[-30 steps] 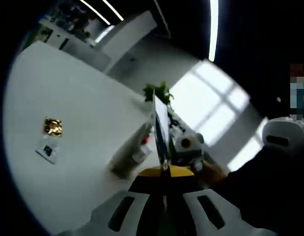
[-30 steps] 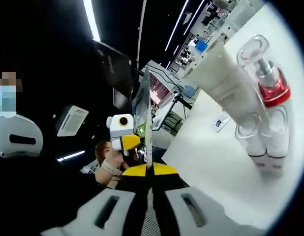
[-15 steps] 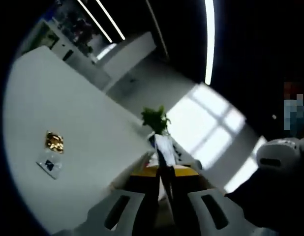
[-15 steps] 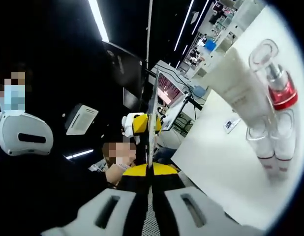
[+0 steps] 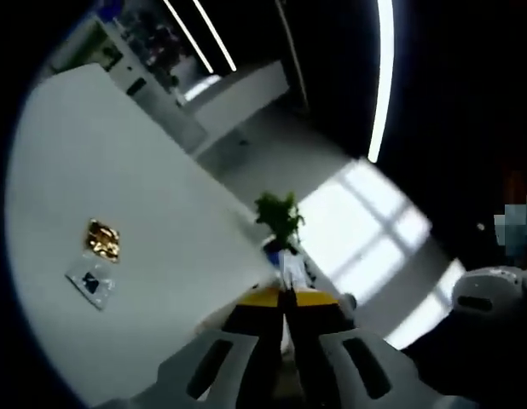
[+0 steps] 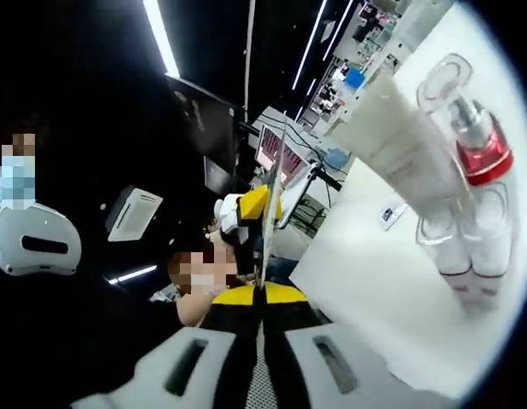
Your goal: Arrange the skincare products in the storage area until every visible bottle or jar stands upright without overlapping.
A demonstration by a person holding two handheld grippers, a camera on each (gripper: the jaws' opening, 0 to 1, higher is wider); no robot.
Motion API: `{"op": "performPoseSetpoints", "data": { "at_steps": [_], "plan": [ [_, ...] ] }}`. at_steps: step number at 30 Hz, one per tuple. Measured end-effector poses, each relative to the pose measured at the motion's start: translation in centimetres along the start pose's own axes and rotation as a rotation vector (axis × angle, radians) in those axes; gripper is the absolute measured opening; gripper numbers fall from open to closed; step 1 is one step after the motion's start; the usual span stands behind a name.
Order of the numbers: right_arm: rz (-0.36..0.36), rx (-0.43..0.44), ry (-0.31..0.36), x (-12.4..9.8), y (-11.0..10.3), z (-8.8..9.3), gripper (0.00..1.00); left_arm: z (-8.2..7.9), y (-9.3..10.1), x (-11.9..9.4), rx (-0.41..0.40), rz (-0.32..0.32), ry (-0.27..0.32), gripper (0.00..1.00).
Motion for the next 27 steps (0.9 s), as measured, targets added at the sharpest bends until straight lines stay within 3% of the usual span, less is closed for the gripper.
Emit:
{"op": "performPoseSetpoints", "data": {
  "at_steps": [10,13,23,27],
  "plan": [
    [0.077,0.01,0.032,0.3,0.9,-0.5,0.01,0.7,-2.4,0.6,-0.004,-0.107,-0.045,0.0],
    [0.093,0.008,0.038,0.6,1.0,-0.6,0.01,0.8,-4.1,0.4,-0.008,-0.146,-0.097,0.0],
    [0.183,0.054,0.057,0.1,2.9,-0.5,0.01,2.4,-6.3,1.6,0.024,-0.226,-0.178,0.0],
    [0.246,0.024,0.029,0.2,3.7,-0.4,0.01,3.4,-8.0,1.8,0.044,-0.286,-0.278,0.0]
  ]
}}
Point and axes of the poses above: the point that each gripper's makers call its tool centre point, and the gripper's own axes: x roughly forward along the fingers, y roughly to its right, z roughly out of its underside, the point moved 4 cm from there along -x, roughly backward along the fingers, and after that the axes turned 7 degrees about x, right-handed, at the moved point
